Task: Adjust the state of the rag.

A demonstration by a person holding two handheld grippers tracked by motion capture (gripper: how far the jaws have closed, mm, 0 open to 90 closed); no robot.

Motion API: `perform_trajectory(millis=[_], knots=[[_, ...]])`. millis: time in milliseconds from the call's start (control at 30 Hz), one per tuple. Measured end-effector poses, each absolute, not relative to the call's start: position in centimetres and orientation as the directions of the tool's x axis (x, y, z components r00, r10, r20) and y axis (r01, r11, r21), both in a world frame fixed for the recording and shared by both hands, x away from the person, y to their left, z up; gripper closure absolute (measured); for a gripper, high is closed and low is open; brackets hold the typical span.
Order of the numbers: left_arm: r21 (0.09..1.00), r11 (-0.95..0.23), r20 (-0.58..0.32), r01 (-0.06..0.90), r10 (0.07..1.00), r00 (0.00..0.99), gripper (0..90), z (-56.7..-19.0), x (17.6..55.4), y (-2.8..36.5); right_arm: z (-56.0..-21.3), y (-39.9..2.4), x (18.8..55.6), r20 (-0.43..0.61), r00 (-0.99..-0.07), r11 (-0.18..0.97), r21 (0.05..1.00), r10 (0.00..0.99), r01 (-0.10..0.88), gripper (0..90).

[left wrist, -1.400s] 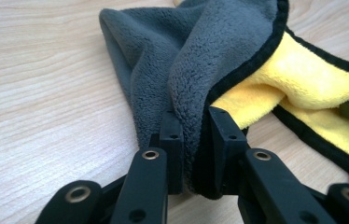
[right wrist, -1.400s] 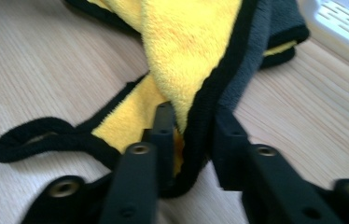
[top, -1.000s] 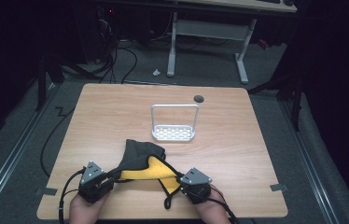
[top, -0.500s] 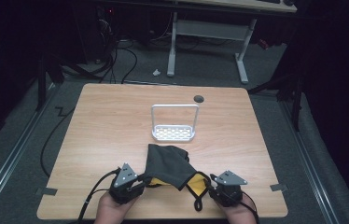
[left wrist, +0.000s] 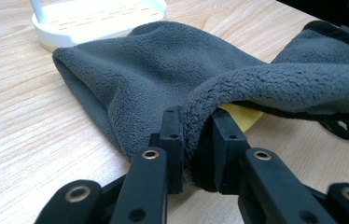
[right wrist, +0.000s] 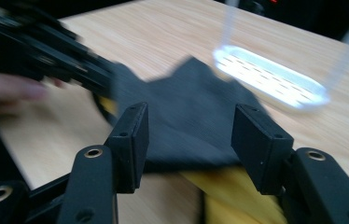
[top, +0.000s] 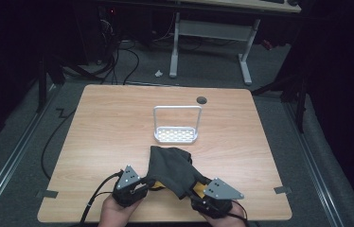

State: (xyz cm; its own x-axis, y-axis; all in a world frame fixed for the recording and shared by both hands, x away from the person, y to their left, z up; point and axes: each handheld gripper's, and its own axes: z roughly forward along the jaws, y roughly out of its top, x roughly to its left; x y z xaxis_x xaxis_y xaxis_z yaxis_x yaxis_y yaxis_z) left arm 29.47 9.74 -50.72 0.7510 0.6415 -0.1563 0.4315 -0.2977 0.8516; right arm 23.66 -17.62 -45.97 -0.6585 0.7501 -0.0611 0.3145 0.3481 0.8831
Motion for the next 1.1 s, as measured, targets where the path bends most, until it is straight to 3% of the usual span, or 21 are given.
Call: perform_trajectory(millis=[133, 167, 233, 267, 400, 500, 633, 800, 1000, 1033, 1100], knots=[[0.848, -0.302, -0.159, 0.435, 0.638, 0.754, 76.5, -50.8, 29.4, 9.7, -47.1, -15.0, 24.1, -0.083, -0.694, 0.406, 0.857, 0.716, 0.317, 51.3], [0.848, -0.303, -0.16, 0.434, 0.635, 0.756, 76.5, -50.8, 29.4, 9.6, -47.6, -14.4, 24.2, -0.113, -0.693, 0.438, 0.843, 0.712, 0.313, 56.4], [0.849, -0.305, -0.163, 0.432, 0.627, 0.761, 74.3, -50.9, 29.4, 9.5, -48.4, -14.0, 24.5, -0.148, -0.687, 0.478, 0.819, 0.712, 0.319, 79.3], [0.847, -0.306, -0.17, 0.435, 0.619, 0.767, 70.6, -50.9, 29.4, 9.4, -48.4, -14.1, 24.6, -0.156, -0.677, 0.476, 0.821, 0.719, 0.317, 83.2], [0.86, -0.288, -0.205, 0.422, 0.563, 0.801, 47.8, -50.8, 29.1, 9.1, -46.4, -16.5, 25.4, -0.146, -0.618, 0.405, 0.862, 0.773, 0.304, 84.6], [0.856, -0.323, -0.178, 0.403, 0.549, 0.817, 44.0, -50.7, 28.6, 8.6, -44.7, -19.7, 26.3, -0.133, -0.521, 0.326, 0.897, 0.843, 0.298, 84.5], [0.845, -0.346, -0.163, 0.407, 0.558, 0.814, 44.1, -51.1, 28.7, 8.4, -45.4, -24.5, 28.2, -0.091, -0.386, 0.244, 0.896, 0.918, 0.37, 84.3], [0.824, -0.373, -0.153, 0.426, 0.579, 0.801, 45.4, -51.9, 29.7, 7.5, -49.5, -28.8, 30.3, -0.075, -0.271, 0.21, 0.83, 0.96, 0.516, 84.0], [0.77, -0.447, -0.094, 0.456, 0.626, 0.774, 45.6, -52.5, 32.4, 4.7, -51.1, -29.5, 30.9, -0.065, -0.261, 0.207, 0.799, 0.963, 0.565, 83.2], [0.748, -0.484, -0.048, 0.455, 0.644, 0.764, 47.5, -52.7, 32.7, 4.2, -51.1, -29.5, 30.9, -0.065, -0.259, 0.206, 0.799, 0.964, 0.565, 83.1], [0.743, -0.498, 0.001, 0.447, 0.669, 0.744, 60.1, -52.8, 32.9, 4.0, -51.2, -29.3, 30.9, -0.069, -0.265, 0.212, 0.798, 0.962, 0.564, 83.0]])
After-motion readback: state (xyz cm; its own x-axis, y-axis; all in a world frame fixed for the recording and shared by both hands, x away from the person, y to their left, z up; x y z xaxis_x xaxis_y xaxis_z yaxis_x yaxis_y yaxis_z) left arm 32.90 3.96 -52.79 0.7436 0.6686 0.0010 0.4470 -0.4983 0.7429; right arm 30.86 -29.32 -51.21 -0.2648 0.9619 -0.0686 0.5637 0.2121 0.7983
